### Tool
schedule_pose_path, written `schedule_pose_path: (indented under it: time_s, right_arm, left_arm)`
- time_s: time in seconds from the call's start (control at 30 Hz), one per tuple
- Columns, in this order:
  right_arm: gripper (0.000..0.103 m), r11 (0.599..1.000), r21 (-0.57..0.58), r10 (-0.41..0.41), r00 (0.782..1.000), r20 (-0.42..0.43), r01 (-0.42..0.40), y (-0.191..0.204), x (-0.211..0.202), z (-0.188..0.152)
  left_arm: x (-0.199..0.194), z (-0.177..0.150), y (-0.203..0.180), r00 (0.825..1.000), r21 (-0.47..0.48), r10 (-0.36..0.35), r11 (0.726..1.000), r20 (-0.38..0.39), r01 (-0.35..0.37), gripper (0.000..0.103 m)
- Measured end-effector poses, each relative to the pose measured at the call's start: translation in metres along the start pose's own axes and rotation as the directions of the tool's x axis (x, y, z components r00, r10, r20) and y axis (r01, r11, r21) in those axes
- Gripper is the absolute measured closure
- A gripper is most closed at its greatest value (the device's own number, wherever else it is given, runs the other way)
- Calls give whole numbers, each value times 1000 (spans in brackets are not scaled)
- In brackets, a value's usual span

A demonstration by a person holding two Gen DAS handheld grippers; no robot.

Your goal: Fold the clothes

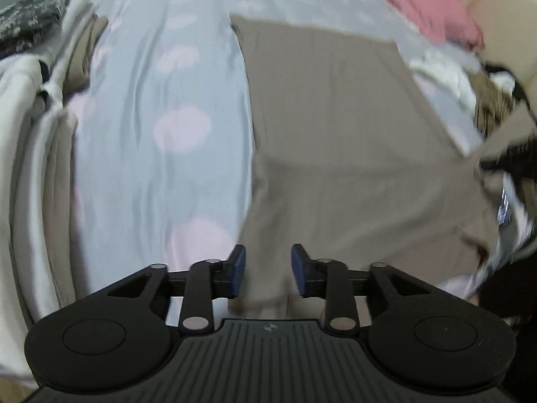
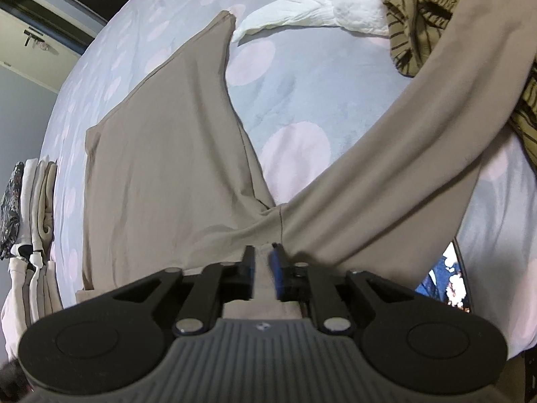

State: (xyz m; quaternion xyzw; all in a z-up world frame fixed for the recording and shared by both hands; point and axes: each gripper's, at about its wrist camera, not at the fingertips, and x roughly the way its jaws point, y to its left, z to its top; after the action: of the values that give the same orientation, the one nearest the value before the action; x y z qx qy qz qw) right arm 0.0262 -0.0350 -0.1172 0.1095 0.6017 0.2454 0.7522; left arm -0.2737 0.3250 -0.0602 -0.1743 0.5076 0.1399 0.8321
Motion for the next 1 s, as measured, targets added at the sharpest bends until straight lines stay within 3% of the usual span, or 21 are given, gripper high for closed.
schedule_pose_path:
  time_s: [0.07,0.3,0.4,0.47,0.6,0.67,0.73,0.83,1.0]
  right_arm:
    - [75,999,-28,-17,1000,6,17,3,2,1]
    - [75,997,-75,-25,999,-38,22,4,18,-3]
    - [78,993,-112,-36,999,-39,32,9,23,-5]
    - [85,992,-123,-41,998,-38,36,11,25,-5]
    - [88,991,-132,-32,999,-42,26,10,27,-3]
    - [100,989,-145,-38,998,-41,31,11,27,-4]
    - [100,988,-149,-38,999,-31,33,10,24,-4]
    - [101,990,-133,-38,999,11,39,6,12,-5]
    - [101,993,-106,-50,997,56,56,-1,6,-2]
  left_arm:
    - [4,15,2,1000,-6,-6,1000,28,6,67]
    - [42,53,8,998,-13,-34,999,58,35,63]
    - [61,62,15,998,-62,-41,997,39,44,62]
    - [74,68,17,999,-83,-43,996,20,45,63]
    - [95,73,14,999,-87,-30,996,-42,26,63]
    - [103,73,12,997,-84,-20,996,-80,13,74]
    - [103,72,14,996,-93,-13,996,-85,5,91]
    - [99,72,21,997,-120,-7,993,-77,-2,98]
    - [92,70,39,999,-175,0,985,-53,-9,98]
